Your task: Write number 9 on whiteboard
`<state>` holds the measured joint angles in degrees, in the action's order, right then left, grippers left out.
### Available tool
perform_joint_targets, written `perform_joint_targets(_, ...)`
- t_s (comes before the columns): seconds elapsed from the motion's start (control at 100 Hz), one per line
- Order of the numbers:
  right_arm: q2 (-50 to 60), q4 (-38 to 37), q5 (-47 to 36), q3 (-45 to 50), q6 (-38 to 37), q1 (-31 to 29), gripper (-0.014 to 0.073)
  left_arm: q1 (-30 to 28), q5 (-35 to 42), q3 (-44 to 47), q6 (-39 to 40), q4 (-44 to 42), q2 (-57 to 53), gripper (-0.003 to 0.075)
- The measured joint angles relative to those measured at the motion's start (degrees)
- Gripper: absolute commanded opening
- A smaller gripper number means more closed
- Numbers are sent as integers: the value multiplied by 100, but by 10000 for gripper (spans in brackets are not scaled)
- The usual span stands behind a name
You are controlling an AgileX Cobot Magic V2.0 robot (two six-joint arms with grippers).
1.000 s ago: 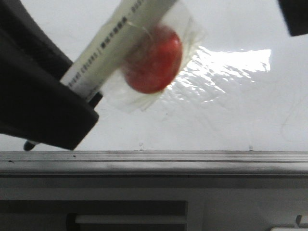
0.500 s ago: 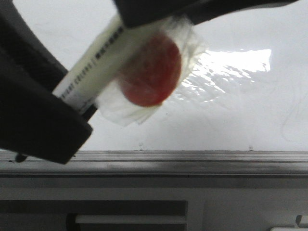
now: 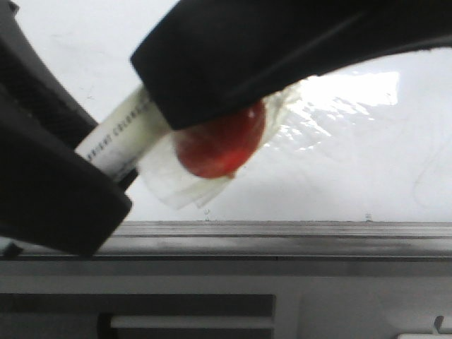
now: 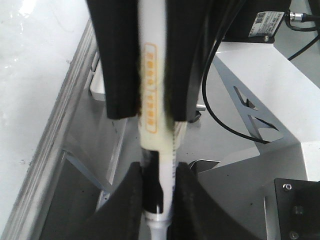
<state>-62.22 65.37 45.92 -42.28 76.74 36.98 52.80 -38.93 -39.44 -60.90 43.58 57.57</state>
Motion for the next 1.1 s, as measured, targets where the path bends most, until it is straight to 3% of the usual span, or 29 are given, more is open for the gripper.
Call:
perform_joint_targets(0.13, -20, -904, 520, -536, -1225, 0, -61, 20, -151, -47, 372, 80, -13, 210)
perform_joint_targets(0.21, -29, -2220, 1167, -1089, -2359, 0, -59, 29, -402, -159, 525, -57, -113, 348)
perform_joint_targets(0.29, -34, -3289, 1783, -1787, -3379, 0, -44, 29, -625, -275, 744, -135, -325, 400)
perform_joint_targets(0.43, 143, -4491, 2133, -2762, -4224, 66, -34, 29, -655, -347, 1403, -452, -1018, 370)
perform_joint_targets(0.56, 739, -5162, 1465, -2836, -4573, 307, -34, -137, -150, -252, 2513, -1259, -1913, 318)
perform_joint_targets(0.73, 1755, -5861, 137, -1706, -4930, 498, -34, -426, 710, 102, 3774, -2154, -3063, 202)
perform_joint_targets(0.95, 2362, -6567, -2087, 176, -5023, 516, -34, -659, 1141, 474, 4032, -2284, -3625, -15)
perform_joint_targets(1.1, 2206, -6699, -3255, 369, -5032, 494, -34, -668, 1195, 593, 4047, -2284, -3625, -20)
